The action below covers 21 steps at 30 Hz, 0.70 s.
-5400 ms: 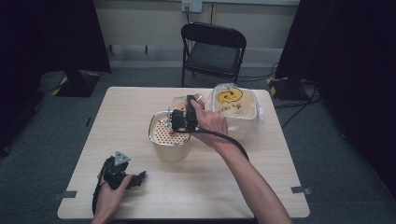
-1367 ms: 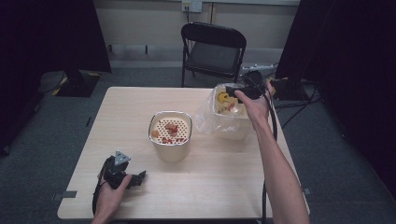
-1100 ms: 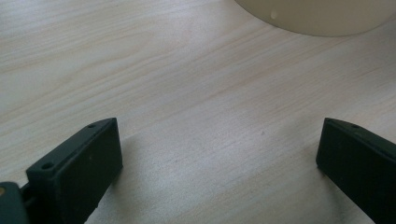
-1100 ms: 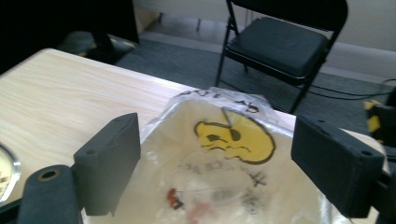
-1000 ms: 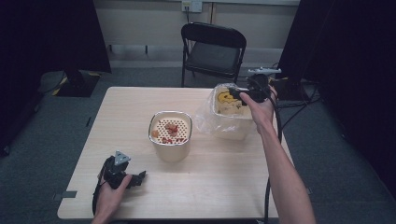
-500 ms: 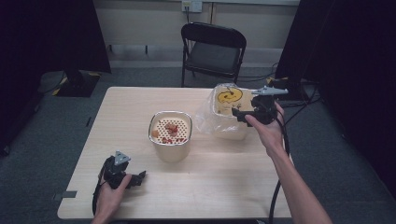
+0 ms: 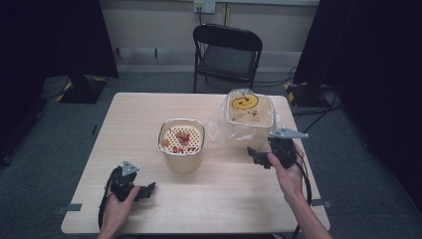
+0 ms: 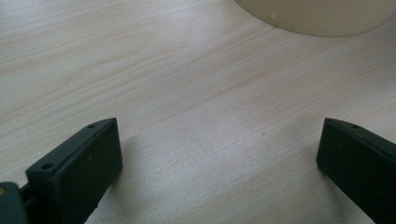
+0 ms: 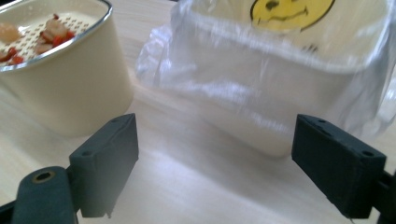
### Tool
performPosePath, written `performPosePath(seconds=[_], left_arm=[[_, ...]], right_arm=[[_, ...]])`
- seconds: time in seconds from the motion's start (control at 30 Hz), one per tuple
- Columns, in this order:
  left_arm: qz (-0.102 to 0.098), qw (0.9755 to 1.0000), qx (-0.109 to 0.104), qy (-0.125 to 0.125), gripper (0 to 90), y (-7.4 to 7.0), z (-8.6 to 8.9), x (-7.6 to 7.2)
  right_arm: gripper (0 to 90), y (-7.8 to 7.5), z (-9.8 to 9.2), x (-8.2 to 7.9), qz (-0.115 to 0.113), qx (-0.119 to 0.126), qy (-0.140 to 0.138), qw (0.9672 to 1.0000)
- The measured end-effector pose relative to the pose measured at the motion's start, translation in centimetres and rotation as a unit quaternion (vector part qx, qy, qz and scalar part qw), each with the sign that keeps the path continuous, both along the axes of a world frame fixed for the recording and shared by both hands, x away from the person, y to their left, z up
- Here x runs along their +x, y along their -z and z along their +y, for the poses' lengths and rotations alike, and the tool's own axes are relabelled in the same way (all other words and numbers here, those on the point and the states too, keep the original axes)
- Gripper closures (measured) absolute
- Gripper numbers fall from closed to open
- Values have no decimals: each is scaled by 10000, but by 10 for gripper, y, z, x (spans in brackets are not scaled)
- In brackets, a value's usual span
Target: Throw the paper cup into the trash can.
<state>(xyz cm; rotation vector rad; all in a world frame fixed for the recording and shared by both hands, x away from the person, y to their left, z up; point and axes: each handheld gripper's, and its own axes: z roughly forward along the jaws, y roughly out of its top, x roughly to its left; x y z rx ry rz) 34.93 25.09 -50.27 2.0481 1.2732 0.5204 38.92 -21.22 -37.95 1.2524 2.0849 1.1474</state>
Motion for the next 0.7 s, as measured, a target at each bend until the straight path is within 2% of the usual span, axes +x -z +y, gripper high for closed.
performPosePath(seconds=[0.07,0.13,0.17,0.27,0.3,0.33,0.4,0.5,0.53,0.7], left_arm=[[-2,10000,-2,2,0,0,0,0],[-13,10000,-34,-16,0,0,0,0],[-16,10000,-36,-15,0,0,0,0],[-18,10000,-41,-10,0,0,0,1],[-16,10000,-40,-9,0,0,0,1],[-16,10000,-43,-9,0,0,0,1],[-18,10000,-41,-10,0,0,0,1],[-18,10000,-41,-9,0,0,0,0],[-16,10000,-41,-9,0,0,0,1],[-17,10000,-41,-8,0,0,0,1]], right_arm=[[140,10,-4,-6,72,102,-7,9999],[140,28,-13,-13,178,157,83,9997],[140,28,-13,-13,178,157,83,9997],[141,46,-19,-20,267,-13,112,9996],[141,46,-19,-20,267,-13,112,9996],[140,57,-24,-22,394,-4,119,9992],[141,61,-26,-23,427,-28,135,9990],[144,76,-31,-25,650,-91,175,9977],[144,86,-36,-26,683,-141,233,9973],[148,99,-42,-27,702,-270,392,9964]])
